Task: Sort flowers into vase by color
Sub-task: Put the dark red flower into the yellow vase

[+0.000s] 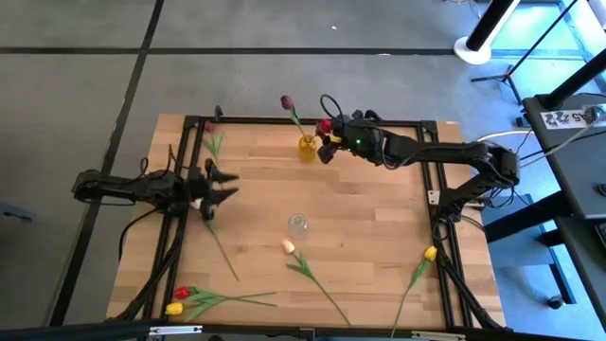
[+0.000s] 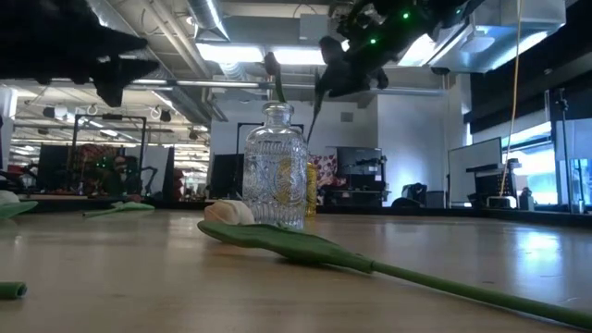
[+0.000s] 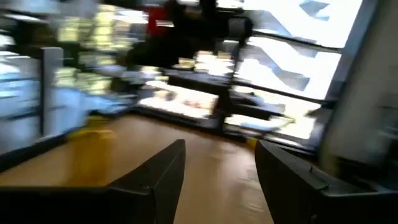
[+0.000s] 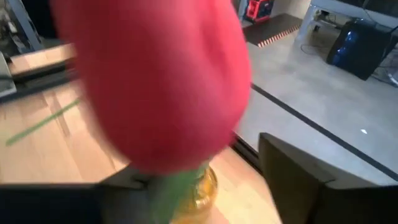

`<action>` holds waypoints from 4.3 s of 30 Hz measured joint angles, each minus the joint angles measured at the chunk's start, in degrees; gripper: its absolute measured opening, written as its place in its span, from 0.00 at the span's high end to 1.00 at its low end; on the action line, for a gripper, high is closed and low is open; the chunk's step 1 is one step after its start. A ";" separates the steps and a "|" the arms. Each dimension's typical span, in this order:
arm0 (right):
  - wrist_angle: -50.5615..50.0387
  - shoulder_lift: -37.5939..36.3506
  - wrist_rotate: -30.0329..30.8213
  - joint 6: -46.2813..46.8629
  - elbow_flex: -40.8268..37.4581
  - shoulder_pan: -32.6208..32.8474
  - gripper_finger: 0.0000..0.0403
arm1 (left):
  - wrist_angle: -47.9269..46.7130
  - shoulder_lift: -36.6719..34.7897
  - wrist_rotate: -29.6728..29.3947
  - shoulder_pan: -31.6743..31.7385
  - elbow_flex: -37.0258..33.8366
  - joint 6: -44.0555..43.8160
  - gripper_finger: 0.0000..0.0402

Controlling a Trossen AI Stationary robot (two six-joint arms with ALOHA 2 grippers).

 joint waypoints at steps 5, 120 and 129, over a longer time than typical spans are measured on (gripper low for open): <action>-2.37 -3.53 0.90 -2.47 0.00 0.04 0.28 | -6.92 11.42 -14.78 1.25 6.42 -2.95 0.53; -8.88 -17.46 28.86 -1.89 -12.11 28.83 0.21 | 53.24 88.19 -4.77 25.77 47.65 13.77 0.98; -8.95 -17.46 29.24 -0.66 -12.11 28.83 0.21 | 54.28 89.77 0.10 26.08 47.65 15.05 0.98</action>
